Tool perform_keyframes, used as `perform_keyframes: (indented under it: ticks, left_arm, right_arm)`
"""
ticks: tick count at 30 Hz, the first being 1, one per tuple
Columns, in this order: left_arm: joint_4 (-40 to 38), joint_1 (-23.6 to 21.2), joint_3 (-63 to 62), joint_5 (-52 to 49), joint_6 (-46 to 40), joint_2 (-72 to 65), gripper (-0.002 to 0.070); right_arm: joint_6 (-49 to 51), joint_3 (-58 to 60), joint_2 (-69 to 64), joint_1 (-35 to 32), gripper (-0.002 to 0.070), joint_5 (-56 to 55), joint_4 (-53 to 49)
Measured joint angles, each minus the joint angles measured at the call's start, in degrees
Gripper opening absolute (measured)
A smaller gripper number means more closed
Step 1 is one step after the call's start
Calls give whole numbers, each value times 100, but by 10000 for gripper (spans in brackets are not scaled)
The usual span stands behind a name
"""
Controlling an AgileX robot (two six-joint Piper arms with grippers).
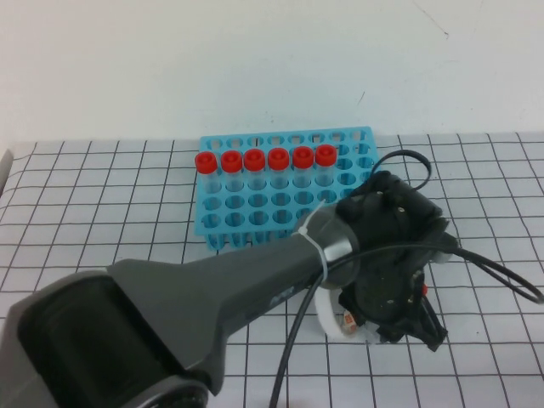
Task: Place the test tubes
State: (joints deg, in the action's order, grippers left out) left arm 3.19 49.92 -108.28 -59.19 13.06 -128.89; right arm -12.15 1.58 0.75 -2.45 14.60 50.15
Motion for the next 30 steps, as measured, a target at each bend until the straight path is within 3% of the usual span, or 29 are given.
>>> perform_keyframes:
  ticks: [15,21,30]
  left_arm:
    - [8,102,-325,-265,-720,-73,274]
    - [-277,102,-325,-300,-1306,-189,382]
    - [-234,102,-325,-313,-1408,-309,382]
  right_arm:
    - [-13,0,0,0,-1,0,0]
    - [-13,0,0,0,-1,0,0]
    - [-13,0,0,0,-1,12,0]
